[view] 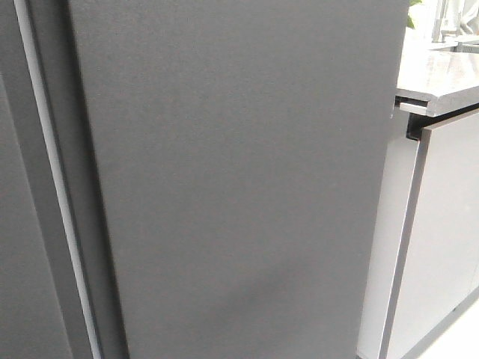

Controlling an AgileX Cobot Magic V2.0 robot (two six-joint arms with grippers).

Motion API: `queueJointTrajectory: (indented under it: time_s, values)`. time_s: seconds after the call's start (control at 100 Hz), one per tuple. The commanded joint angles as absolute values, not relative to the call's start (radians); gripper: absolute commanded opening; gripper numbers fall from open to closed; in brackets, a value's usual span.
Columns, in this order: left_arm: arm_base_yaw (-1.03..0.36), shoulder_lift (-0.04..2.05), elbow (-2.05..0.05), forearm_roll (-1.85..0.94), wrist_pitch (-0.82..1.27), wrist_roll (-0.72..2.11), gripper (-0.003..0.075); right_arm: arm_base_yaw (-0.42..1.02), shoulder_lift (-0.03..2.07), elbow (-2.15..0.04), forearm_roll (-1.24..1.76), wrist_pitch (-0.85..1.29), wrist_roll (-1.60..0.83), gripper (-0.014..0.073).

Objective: Close fridge door
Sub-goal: 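Keep both grippers pressed on the shut door to seat it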

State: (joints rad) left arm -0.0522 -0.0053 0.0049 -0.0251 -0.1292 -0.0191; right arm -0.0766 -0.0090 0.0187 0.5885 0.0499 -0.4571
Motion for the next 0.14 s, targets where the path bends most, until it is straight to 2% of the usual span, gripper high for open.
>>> queueJointTrajectory:
  time_s: [0.0, 0.13]
  values:
    - [-0.048, -0.016, 0.040, -0.030, -0.200, -0.023, -0.0020, -0.083, -0.030, 0.036, 0.592, -0.019, -0.469, -0.0044]
    - [-0.048, -0.016, 0.040, -0.030, -0.200, -0.023, -0.0020, -0.083, -0.030, 0.036, 0.592, -0.019, -0.469, -0.0045]
